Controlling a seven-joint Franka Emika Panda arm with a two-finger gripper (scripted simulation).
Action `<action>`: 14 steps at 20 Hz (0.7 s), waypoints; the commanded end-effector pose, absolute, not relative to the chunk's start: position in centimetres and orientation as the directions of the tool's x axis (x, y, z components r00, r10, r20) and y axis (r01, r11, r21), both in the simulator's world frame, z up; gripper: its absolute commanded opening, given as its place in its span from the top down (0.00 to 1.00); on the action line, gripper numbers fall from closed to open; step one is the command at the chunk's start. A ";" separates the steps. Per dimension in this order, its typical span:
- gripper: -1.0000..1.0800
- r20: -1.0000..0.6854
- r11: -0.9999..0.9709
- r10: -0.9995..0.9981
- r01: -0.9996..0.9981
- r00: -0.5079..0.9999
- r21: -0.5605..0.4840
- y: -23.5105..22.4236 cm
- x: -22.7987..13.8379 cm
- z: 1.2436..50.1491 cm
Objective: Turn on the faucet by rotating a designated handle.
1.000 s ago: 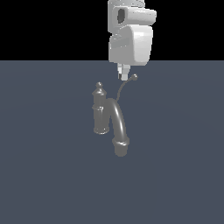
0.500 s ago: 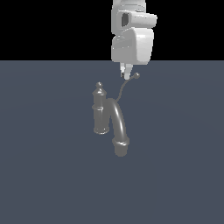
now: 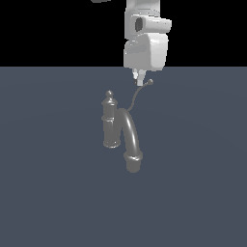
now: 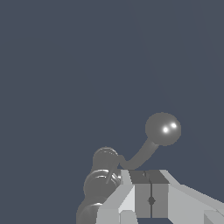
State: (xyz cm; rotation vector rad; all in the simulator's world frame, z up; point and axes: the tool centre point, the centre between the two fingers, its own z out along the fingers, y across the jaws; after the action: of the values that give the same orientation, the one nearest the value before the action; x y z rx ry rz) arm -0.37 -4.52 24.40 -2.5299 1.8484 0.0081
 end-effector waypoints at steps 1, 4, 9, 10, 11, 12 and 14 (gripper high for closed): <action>1.00 -0.009 -0.300 -0.954 -0.954 0.300 -0.005 -4.6 0.1 24.4; 1.00 -0.009 -0.296 -0.955 -0.955 0.296 -0.004 -4.6 1.0 24.4; 1.00 -0.007 -0.289 -0.957 -0.957 0.289 -0.004 -4.6 2.5 24.3; 1.00 -0.007 -0.287 -0.958 -0.958 0.287 -0.003 -4.6 2.7 24.3; 1.00 -0.006 -0.286 -0.958 -0.958 0.286 -0.003 -4.6 3.0 24.3; 1.00 -0.006 -0.284 -0.959 -0.959 0.284 -0.003 -4.6 3.3 24.3; 1.00 -0.006 -0.281 -0.960 -0.960 0.281 -0.003 -4.6 3.9 24.3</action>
State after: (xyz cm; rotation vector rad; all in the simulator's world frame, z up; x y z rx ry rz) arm 3.45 -4.28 24.42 -2.5154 1.8701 0.0045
